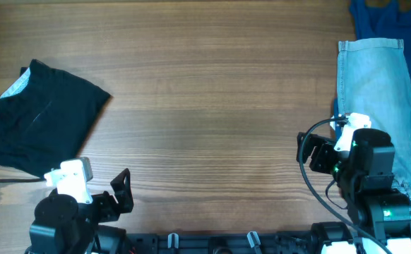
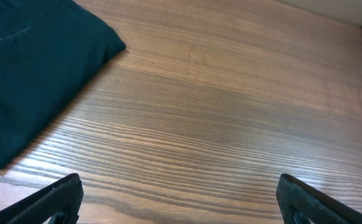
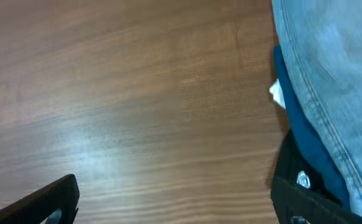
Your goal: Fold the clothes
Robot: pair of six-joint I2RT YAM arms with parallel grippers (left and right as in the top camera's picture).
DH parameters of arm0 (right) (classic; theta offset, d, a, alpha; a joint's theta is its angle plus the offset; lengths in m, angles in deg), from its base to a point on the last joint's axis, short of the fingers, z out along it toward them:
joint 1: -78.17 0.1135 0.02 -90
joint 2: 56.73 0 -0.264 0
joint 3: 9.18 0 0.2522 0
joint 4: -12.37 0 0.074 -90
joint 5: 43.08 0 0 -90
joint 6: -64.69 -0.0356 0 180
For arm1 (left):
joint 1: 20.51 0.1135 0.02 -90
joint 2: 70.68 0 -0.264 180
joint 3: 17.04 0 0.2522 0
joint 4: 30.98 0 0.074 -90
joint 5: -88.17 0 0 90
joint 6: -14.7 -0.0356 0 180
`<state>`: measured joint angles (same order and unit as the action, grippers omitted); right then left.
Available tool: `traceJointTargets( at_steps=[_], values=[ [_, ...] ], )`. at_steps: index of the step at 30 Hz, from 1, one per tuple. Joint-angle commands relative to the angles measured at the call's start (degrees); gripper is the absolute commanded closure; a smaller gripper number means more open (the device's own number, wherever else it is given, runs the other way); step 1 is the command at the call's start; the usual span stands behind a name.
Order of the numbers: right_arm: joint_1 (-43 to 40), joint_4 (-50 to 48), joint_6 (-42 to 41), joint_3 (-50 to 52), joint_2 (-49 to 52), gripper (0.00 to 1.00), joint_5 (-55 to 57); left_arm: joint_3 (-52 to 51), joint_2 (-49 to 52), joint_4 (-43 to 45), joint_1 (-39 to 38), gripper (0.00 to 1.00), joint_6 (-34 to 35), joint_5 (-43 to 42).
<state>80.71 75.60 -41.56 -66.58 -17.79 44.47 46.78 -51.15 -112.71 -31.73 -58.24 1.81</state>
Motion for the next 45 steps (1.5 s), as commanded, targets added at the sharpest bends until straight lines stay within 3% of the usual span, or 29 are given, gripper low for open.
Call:
traceJointTargets(
  at_steps=[1,3,7,11,13,35,37,40,45],
  values=[
    [0.17,-6.73,4.55,2.51,-6.23,0.0,-0.83,-0.46,-0.39,0.02,0.11,0.0,0.52,0.94],
    [0.17,-19.08,9.38,10.75,-16.04,0.0,-4.85,-0.46,-0.39,0.02,0.11,0.0,0.52,0.94],
    [0.17,-42.29,10.29,29.66,-35.47,0.0,-6.58,-0.46,-0.39,0.02,0.11,0.0,0.52,0.94],
    [0.11,-56.26,14.38,41.62,-38.77,0.0,-6.62,-0.46,-0.39,0.02,0.11,0.0,0.52,0.94],
    [0.13,-49.37,14.29,43.3,-38.8,0.0,-6.6,-0.46,-0.39,0.02,0.11,0.0,0.52,0.94],
    [0.13,-50.27,11.61,43.32,-38.66,0.0,-7.69,-0.46,-0.42,0.04,0.26,0.0,0.52,0.94],
    [0.13,-50.25,11.63,43.32,-38.66,0.0,-7.69,-0.52,-0.42,0.35,5.55,0.0,0.52,0.83],
    [0.13,-50.27,11.61,43.32,-38.66,0.0,-7.72,-5.11,-1.11,8.26,13.75,0.0,-0.07,-1.09],
    [0.13,-50.27,11.61,43.32,-38.66,0.0,-7.69,-24.5,-11.15,26.93,14.93,0.0,-0.11,-4.57]
  ],
)
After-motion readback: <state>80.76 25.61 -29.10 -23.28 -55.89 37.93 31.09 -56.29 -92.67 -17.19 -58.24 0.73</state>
